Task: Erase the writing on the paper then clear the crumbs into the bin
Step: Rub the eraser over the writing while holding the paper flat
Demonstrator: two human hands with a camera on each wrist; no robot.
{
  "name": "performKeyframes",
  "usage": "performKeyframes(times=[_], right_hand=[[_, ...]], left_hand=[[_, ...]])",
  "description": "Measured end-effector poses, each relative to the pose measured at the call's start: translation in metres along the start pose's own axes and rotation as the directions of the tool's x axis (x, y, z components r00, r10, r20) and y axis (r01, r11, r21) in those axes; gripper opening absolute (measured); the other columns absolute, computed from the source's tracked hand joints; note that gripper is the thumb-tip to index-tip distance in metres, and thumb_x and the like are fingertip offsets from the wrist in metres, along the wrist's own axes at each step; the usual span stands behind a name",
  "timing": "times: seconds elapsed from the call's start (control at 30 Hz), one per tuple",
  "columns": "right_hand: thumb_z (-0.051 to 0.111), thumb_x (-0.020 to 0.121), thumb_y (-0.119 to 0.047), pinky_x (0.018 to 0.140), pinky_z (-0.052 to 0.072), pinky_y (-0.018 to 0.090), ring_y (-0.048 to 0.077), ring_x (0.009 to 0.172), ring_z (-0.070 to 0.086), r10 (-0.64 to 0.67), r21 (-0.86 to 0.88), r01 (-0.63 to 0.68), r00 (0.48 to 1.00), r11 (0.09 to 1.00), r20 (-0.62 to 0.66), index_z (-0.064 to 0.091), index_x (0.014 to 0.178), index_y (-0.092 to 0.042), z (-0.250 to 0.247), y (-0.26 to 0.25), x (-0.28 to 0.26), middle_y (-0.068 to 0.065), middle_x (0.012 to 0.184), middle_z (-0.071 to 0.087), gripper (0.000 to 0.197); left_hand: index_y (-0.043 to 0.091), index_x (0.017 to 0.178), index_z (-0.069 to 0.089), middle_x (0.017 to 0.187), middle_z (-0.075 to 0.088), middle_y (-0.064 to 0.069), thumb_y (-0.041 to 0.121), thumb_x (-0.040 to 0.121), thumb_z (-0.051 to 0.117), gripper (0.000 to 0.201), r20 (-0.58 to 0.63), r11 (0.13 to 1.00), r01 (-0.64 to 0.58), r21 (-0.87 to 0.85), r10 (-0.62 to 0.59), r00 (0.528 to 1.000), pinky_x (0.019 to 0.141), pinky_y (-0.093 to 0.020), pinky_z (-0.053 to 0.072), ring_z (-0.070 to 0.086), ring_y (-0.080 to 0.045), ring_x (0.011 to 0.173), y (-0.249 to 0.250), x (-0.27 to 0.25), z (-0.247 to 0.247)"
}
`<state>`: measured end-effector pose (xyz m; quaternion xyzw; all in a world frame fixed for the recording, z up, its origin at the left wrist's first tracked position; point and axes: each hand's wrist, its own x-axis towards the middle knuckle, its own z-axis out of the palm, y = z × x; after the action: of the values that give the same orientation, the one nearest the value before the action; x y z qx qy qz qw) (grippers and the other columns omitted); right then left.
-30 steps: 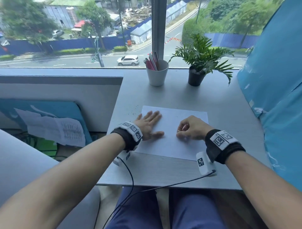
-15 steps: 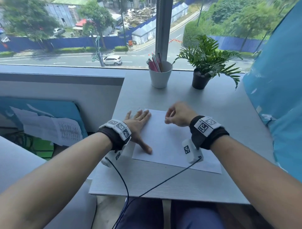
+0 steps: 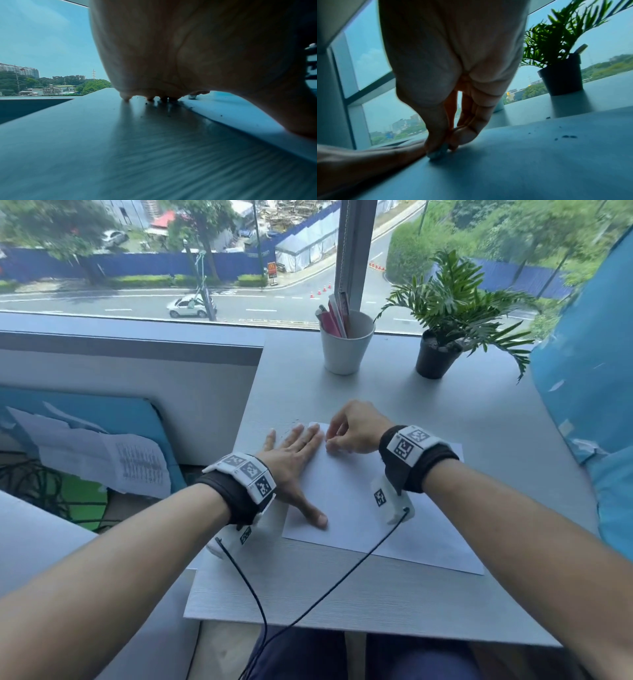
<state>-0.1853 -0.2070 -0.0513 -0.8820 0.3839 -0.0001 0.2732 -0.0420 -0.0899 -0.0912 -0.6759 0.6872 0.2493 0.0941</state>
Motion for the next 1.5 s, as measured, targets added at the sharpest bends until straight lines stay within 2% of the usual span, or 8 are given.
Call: performKeyframes(times=[0.17, 0.33, 0.53, 0.73, 0.93, 1.13, 1.37, 1.5], right_hand=[[0.076, 0.080, -0.021, 0.072, 0.047, 0.018, 0.011, 0.079, 0.062, 0.077, 0.059, -0.068, 0.983, 0.996, -0.166, 0.079, 0.090, -0.014, 0.001, 0.007, 0.010, 0.003, 0.085, 0.068, 0.012], [0.079, 0.075, -0.023, 0.054, 0.043, 0.014, -0.002, 0.052, 0.057, 0.016, -0.022, -0.013, 0.992, 1.000, 0.125, 0.079, 0.083, -0.019, 0.001, 0.001, -0.003, -0.009, 0.056, 0.065, 0.009], [0.078, 0.076, -0.020, 0.074, 0.053, 0.021, 0.011, 0.078, 0.065, 0.087, 0.050, -0.079, 0.980, 0.996, -0.181, 0.080, 0.084, -0.013, 0.007, -0.001, 0.010, 0.003, 0.083, 0.075, 0.011], [0.080, 0.076, -0.020, 0.071, 0.056, 0.022, 0.009, 0.073, 0.068, 0.048, 0.066, -0.048, 0.999, 0.997, 0.011, 0.080, 0.084, -0.012, 0.023, -0.007, -0.025, 0.001, 0.079, 0.075, 0.012], [0.079, 0.075, -0.020, 0.072, 0.051, 0.019, 0.011, 0.080, 0.068, 0.117, 0.086, -0.105, 0.981, 0.991, -0.156, 0.080, 0.086, -0.011, 0.009, -0.005, -0.007, 0.002, 0.085, 0.076, 0.014], [0.078, 0.075, -0.020, 0.066, 0.052, 0.020, 0.005, 0.071, 0.063, 0.017, 0.041, -0.019, 0.999, 0.999, 0.047, 0.079, 0.081, -0.014, 0.033, -0.015, -0.054, -0.003, 0.078, 0.072, 0.009], [0.077, 0.079, -0.021, 0.082, 0.055, 0.026, 0.015, 0.086, 0.069, 0.087, 0.045, -0.081, 0.983, 0.996, -0.159, 0.079, 0.087, -0.009, 0.016, -0.010, -0.024, 0.004, 0.088, 0.076, 0.014], [0.076, 0.078, -0.016, 0.072, 0.057, 0.025, 0.010, 0.072, 0.066, -0.004, 0.035, 0.004, 1.000, 0.999, 0.003, 0.079, 0.082, -0.011, 0.033, -0.019, -0.064, 0.000, 0.078, 0.074, 0.007]], left_hand=[[0.025, 0.151, -0.029, 0.157, -0.035, 0.010, 0.092, 0.040, 0.069, 0.162, 0.020, 1.000, -0.005, -0.001, 0.005, 1.000, 0.116, -0.054, -0.019, -0.036, -0.012, 0.142, 0.002, -0.001, -0.002], [0.024, 0.152, -0.028, 0.158, -0.035, 0.009, 0.089, 0.042, 0.071, 0.162, 0.020, 1.000, -0.002, -0.002, 0.002, 1.000, 0.116, -0.052, -0.020, -0.036, -0.013, 0.142, 0.003, -0.003, -0.003], [0.024, 0.151, -0.028, 0.158, -0.034, 0.008, 0.088, 0.042, 0.072, 0.162, 0.029, 1.000, 0.011, 0.008, -0.011, 1.000, 0.114, -0.055, -0.022, -0.034, -0.015, 0.143, 0.007, -0.003, -0.007], [0.024, 0.151, -0.029, 0.157, -0.035, 0.009, 0.091, 0.041, 0.070, 0.162, 0.041, 1.000, 0.025, 0.007, -0.025, 0.999, 0.115, -0.057, -0.020, -0.036, -0.014, 0.143, 0.005, -0.003, -0.005], [0.023, 0.153, -0.026, 0.159, -0.032, 0.008, 0.090, 0.040, 0.070, 0.163, 0.024, 1.000, 0.021, 0.005, -0.021, 0.999, 0.115, -0.058, -0.019, -0.033, -0.014, 0.144, 0.006, -0.002, -0.005], [0.024, 0.151, -0.029, 0.157, -0.035, 0.010, 0.093, 0.036, 0.068, 0.165, 0.034, 0.999, 0.033, 0.001, -0.033, 0.999, 0.114, -0.056, -0.022, -0.036, -0.012, 0.142, 0.004, -0.001, -0.004], [0.025, 0.152, -0.028, 0.158, -0.034, 0.009, 0.092, 0.038, 0.069, 0.163, 0.051, 1.000, 0.028, -0.014, -0.027, 0.998, 0.114, -0.056, -0.022, -0.034, -0.014, 0.143, 0.005, -0.001, -0.005], [0.025, 0.151, -0.030, 0.156, -0.036, 0.011, 0.094, 0.036, 0.067, 0.165, 0.036, 1.000, 0.025, -0.005, -0.025, 0.999, 0.114, -0.055, -0.022, -0.037, -0.013, 0.142, 0.004, 0.000, -0.003]])
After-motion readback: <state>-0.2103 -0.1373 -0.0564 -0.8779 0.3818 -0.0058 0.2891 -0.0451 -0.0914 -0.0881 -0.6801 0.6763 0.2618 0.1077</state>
